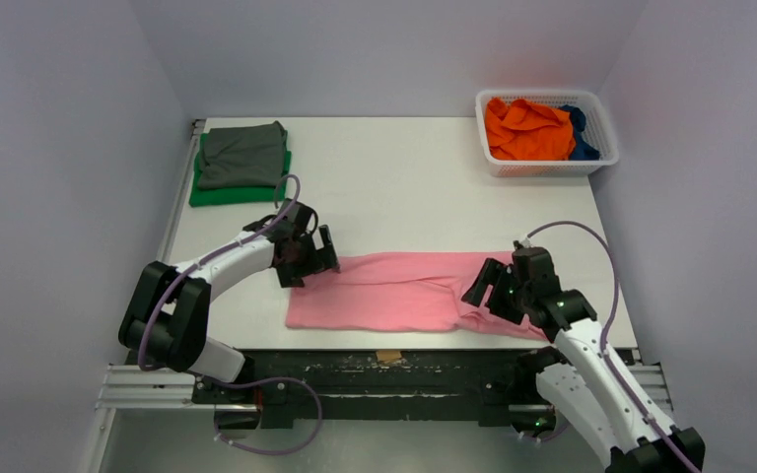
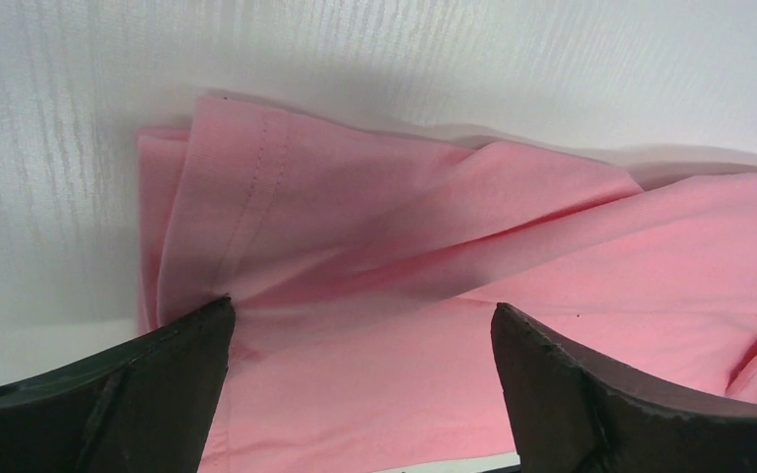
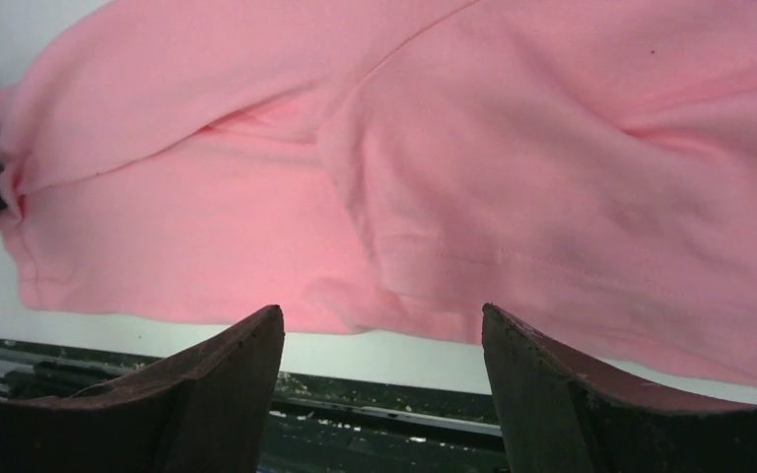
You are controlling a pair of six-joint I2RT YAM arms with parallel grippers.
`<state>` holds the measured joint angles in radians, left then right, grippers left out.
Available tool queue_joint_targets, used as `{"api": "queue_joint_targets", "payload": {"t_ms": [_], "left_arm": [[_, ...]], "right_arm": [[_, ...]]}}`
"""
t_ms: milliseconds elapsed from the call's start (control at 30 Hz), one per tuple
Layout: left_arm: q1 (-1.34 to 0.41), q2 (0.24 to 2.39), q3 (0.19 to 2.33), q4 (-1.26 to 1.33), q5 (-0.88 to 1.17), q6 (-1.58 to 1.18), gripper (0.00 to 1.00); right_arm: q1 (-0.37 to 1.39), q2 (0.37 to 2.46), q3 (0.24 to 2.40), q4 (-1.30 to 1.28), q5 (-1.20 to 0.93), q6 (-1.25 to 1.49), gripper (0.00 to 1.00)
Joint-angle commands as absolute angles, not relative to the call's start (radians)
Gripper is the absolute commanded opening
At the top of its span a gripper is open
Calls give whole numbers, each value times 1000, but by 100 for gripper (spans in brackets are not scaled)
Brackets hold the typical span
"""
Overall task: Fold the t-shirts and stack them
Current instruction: Rotate the tshirt 90 degrees
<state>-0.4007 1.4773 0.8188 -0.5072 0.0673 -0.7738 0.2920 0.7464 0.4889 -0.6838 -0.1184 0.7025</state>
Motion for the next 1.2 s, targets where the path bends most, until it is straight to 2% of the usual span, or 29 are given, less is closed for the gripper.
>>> {"api": "queue_joint_targets", "payload": {"t_ms": [0, 267, 500, 667, 900, 1167], "left_arm": [[-399, 1455, 819, -538, 11, -761, 100], [-399, 1456, 809, -548, 5, -762, 100], [-399, 1419, 761, -545, 8, -779, 100], [-399, 1360, 683, -531, 39, -816, 100], [-436, 1250, 569, -491, 89, -941, 100], [-597, 1295, 494, -349, 169, -1101, 100]], "right_arm": [[296, 684, 575, -819, -55, 731, 73], [295, 880, 580, -633, 47, 755, 76], [290, 1226, 594, -397, 98, 773, 77], [289, 1537, 772, -247, 13, 703, 75], [291, 1960, 1180, -234, -32, 591, 75], [314, 2471, 1981, -529, -225, 365, 74]]}}
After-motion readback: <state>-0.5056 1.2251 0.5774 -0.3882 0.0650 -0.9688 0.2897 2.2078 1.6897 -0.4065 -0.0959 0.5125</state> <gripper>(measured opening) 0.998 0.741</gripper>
